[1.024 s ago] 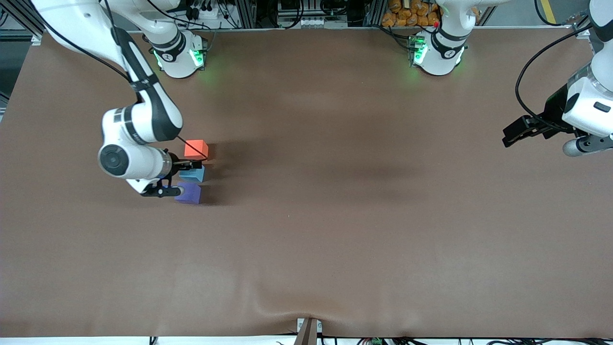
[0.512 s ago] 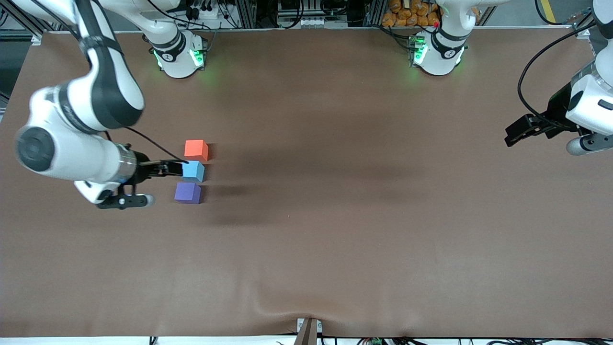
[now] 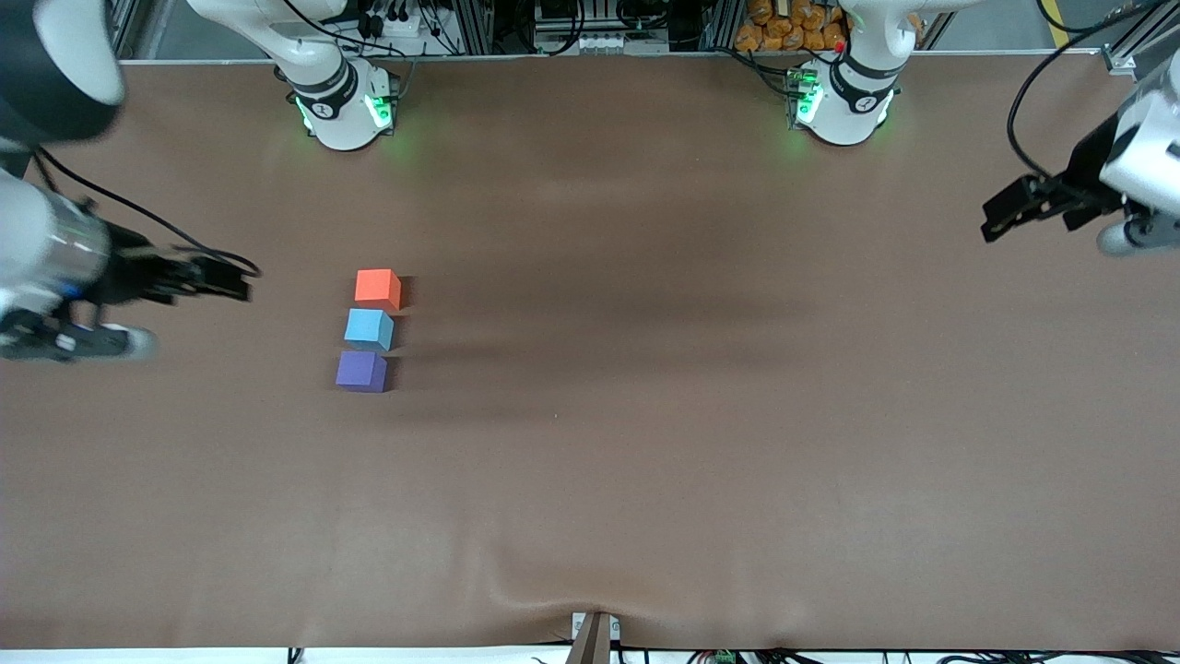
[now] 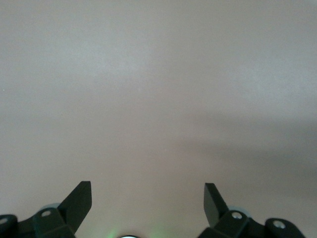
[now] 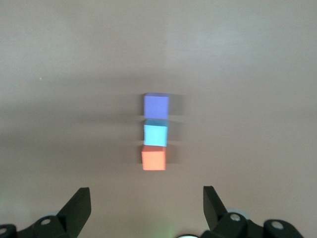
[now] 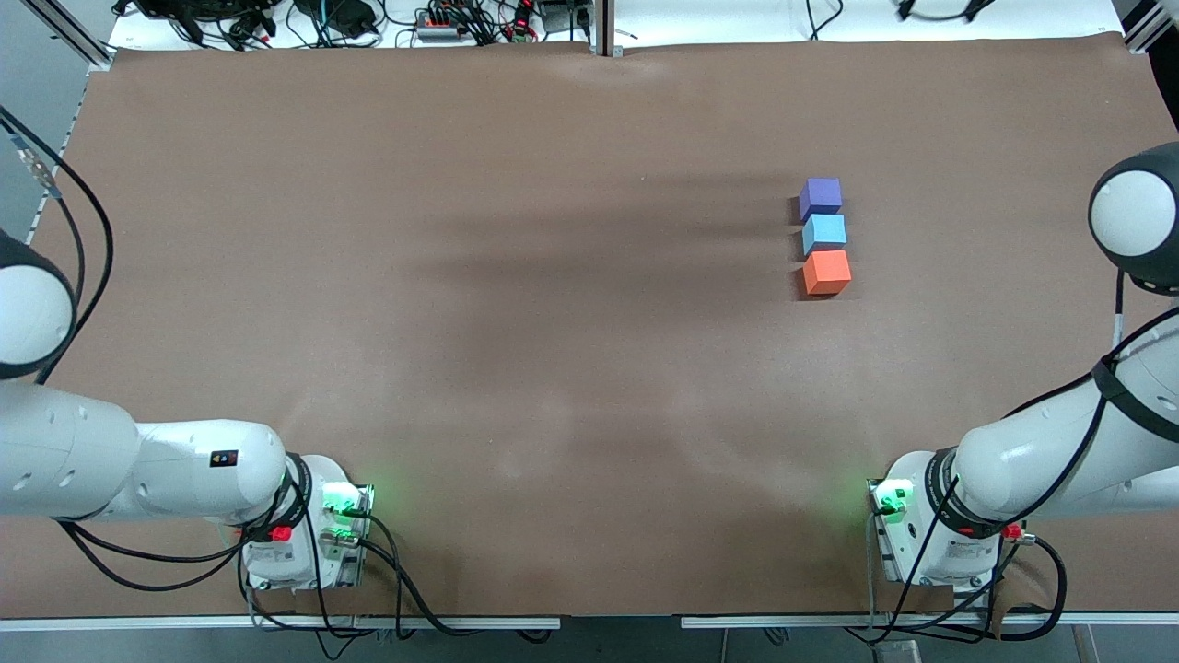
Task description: Place blue block between orange and purple blocks
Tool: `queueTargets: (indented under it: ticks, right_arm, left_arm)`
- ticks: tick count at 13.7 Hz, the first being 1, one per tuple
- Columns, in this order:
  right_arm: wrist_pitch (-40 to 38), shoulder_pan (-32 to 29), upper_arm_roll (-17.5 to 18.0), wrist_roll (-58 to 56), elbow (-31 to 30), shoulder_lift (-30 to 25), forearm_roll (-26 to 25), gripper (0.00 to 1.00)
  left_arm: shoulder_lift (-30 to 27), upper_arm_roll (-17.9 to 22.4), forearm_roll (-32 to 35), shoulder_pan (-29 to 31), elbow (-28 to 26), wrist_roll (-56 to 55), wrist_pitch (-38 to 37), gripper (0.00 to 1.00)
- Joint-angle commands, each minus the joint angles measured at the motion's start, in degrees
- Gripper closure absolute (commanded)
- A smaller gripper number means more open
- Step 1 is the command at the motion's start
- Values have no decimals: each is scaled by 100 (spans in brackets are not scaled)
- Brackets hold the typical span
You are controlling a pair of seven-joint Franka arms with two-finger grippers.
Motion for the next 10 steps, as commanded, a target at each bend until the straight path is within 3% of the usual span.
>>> queueTargets:
  ticks: [1, 6, 10]
  right_arm:
    - [-226, 194, -69, 43, 69, -567, -411, 0]
    - [177, 80, -87, -18, -887, -1262, -588, 0]
    - [679, -52, -104, -45, -1899, -1939, -387, 0]
  left_arm:
    - [-262, -41, -88, 47, -14, 128, -215, 0]
    - [-254, -33, -97, 21, 241, 111, -259, 0]
    - [-245, -24, -105, 12, 241, 111, -260, 0]
